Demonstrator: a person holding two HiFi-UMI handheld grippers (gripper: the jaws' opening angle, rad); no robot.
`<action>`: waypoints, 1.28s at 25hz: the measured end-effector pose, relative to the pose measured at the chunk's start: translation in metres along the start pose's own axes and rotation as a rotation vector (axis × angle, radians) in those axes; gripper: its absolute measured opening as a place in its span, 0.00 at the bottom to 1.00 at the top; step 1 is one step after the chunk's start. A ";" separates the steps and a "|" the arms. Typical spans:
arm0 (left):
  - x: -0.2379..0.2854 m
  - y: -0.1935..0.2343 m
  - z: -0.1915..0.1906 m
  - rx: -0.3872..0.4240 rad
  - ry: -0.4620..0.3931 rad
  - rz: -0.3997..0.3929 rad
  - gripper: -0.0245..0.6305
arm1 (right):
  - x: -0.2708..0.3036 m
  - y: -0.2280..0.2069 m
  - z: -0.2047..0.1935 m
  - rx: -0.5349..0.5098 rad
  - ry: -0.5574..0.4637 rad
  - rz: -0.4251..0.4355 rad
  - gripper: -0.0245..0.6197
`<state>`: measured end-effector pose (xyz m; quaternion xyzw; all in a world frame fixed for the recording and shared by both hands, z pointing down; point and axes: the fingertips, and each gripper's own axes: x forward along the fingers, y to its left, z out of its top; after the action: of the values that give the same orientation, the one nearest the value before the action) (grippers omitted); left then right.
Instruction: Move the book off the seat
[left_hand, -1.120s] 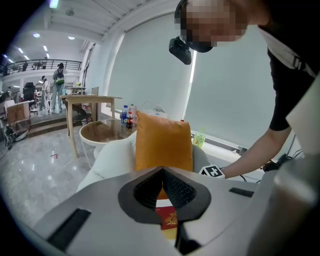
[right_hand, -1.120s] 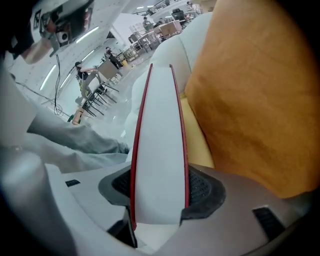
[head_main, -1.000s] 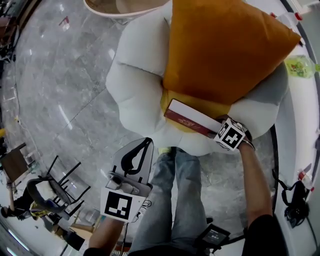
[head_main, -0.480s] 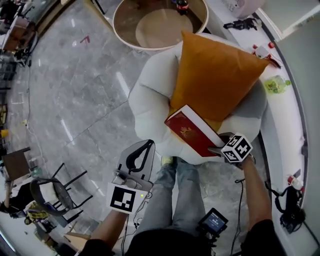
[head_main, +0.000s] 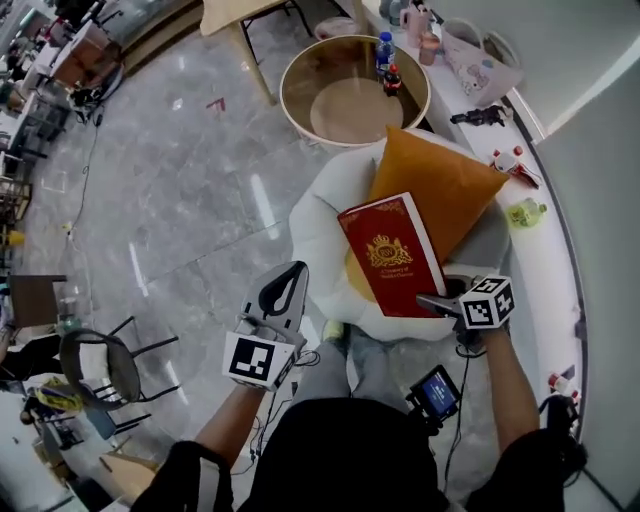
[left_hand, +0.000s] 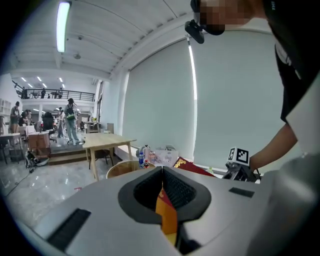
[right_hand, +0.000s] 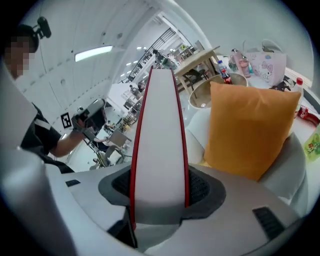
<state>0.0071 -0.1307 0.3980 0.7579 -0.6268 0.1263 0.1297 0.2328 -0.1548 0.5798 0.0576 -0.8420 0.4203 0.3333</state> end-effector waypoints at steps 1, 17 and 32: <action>-0.008 0.004 0.006 0.014 -0.008 0.016 0.06 | -0.009 0.010 0.013 0.006 -0.032 0.001 0.42; -0.107 0.036 0.033 -0.002 -0.062 0.332 0.06 | -0.075 0.158 0.145 -0.194 -0.487 -0.099 0.42; -0.195 0.126 0.008 -0.052 -0.064 0.458 0.06 | 0.038 0.250 0.165 -0.316 -0.418 -0.145 0.42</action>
<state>-0.1516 0.0224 0.3266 0.5961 -0.7891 0.1122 0.0971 0.0249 -0.1108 0.3654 0.1505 -0.9413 0.2378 0.1862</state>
